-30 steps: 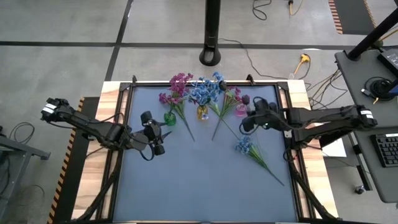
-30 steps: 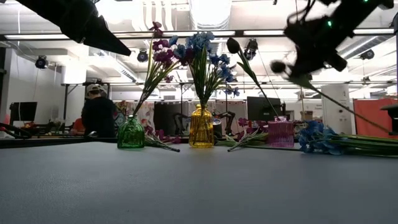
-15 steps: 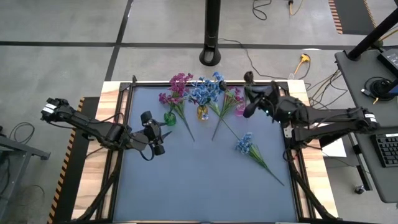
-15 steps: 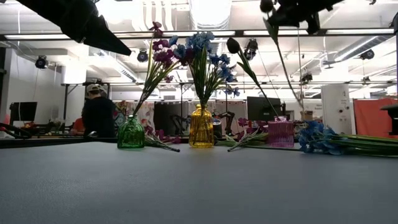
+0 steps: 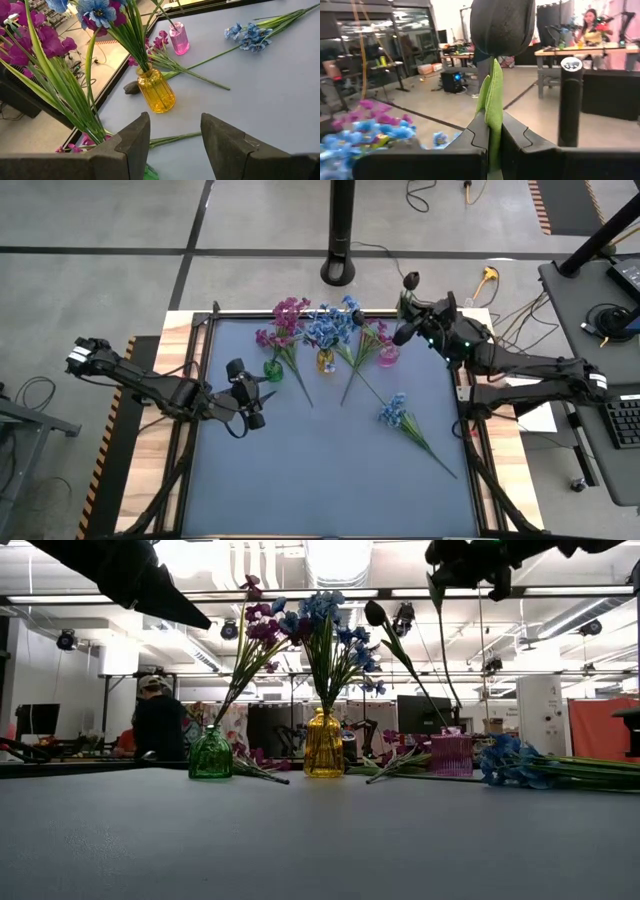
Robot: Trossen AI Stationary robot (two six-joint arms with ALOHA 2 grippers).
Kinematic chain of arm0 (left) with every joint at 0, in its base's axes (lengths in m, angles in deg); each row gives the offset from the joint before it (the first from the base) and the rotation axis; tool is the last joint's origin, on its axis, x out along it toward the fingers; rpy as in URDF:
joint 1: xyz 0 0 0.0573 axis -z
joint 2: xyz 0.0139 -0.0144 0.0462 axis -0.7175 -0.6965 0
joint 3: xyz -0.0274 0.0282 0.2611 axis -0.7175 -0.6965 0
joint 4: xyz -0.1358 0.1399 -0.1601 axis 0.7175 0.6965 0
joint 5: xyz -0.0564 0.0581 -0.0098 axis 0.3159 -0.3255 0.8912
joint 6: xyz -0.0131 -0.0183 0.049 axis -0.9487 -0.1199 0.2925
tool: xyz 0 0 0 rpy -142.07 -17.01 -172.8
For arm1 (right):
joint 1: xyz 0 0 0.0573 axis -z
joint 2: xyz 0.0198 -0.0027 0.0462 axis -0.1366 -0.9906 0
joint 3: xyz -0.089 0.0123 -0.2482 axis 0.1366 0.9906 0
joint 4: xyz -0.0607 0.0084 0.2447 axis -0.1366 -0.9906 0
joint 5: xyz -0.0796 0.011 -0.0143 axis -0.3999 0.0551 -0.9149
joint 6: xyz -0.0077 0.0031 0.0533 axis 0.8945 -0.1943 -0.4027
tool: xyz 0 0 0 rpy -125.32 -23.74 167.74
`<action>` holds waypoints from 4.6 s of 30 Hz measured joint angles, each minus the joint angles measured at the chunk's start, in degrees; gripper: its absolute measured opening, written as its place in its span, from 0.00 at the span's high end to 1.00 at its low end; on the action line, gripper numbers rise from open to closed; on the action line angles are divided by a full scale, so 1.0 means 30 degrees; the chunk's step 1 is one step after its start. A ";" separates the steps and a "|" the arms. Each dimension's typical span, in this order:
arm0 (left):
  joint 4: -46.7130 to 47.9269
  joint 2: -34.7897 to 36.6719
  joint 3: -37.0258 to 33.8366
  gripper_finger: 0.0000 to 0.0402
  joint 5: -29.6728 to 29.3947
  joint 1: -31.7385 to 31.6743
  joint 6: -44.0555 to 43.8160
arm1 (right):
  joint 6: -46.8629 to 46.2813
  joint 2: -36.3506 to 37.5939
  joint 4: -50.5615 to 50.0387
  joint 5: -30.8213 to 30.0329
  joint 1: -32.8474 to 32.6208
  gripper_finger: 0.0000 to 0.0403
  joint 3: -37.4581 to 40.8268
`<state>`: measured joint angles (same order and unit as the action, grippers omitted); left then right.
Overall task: Sort flowers into vase by color
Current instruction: Put the bottom black flower into the purple flower vase
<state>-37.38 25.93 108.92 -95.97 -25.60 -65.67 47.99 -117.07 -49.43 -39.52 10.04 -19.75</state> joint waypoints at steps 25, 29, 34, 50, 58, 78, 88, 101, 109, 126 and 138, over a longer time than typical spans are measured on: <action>0.0000 0.0000 0.0000 0.60 0.0000 0.0000 -0.0007 | 0.0590 -0.0509 0.7293 0.0831 0.1551 0.97 0.4007; 0.0000 0.0000 0.0000 0.60 0.0000 0.0000 -0.0007 | 0.0819 -0.0509 0.7273 0.0823 0.1551 0.97 0.4065; 0.0000 -0.0003 0.0000 0.60 0.0000 0.0000 -0.0003 | 0.1287 -0.0509 0.7157 0.0809 0.1551 0.97 0.4065; 0.0000 0.0000 0.0000 0.60 0.0000 0.0000 -0.0007 | 0.2022 -0.0509 0.5611 0.0635 0.1551 0.97 0.4291; 0.0007 0.0000 0.0000 0.60 0.0000 0.0000 -0.0007 | 0.1982 -0.0509 0.4574 -0.0508 0.1551 0.97 0.4291; 0.0007 0.0000 0.0000 0.60 0.0000 0.0000 -0.0007 | 0.1664 -0.0509 0.3342 -0.0725 0.1551 0.95 0.4291; 0.0001 0.0000 0.0000 0.60 0.0000 0.0000 -0.0007 | 0.1331 -0.0509 0.2834 -0.1121 0.1551 0.78 0.4292; 0.0000 0.0000 0.0000 0.60 0.0000 0.0000 -0.0007 | -0.0251 -0.0450 -0.0539 -0.1224 0.1551 0.63 0.3669; -0.0011 0.0000 0.0000 0.60 0.0000 0.0000 -0.0016 | -0.0510 -0.0409 -0.2273 -0.1158 0.1551 0.55 0.2832; -0.0093 0.0000 0.0000 0.60 0.0000 0.0004 -0.0333 | -0.3228 0.1487 -0.3875 0.3467 0.1551 0.53 0.2768; -0.0365 0.0000 0.0000 0.60 0.0047 0.0000 -0.0685 | -0.6851 0.1854 -0.6634 0.9675 0.1016 0.54 0.2768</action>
<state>-38.48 25.93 108.92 -95.83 -25.60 -67.72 27.44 -111.51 -69.33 -10.49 13.09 -11.45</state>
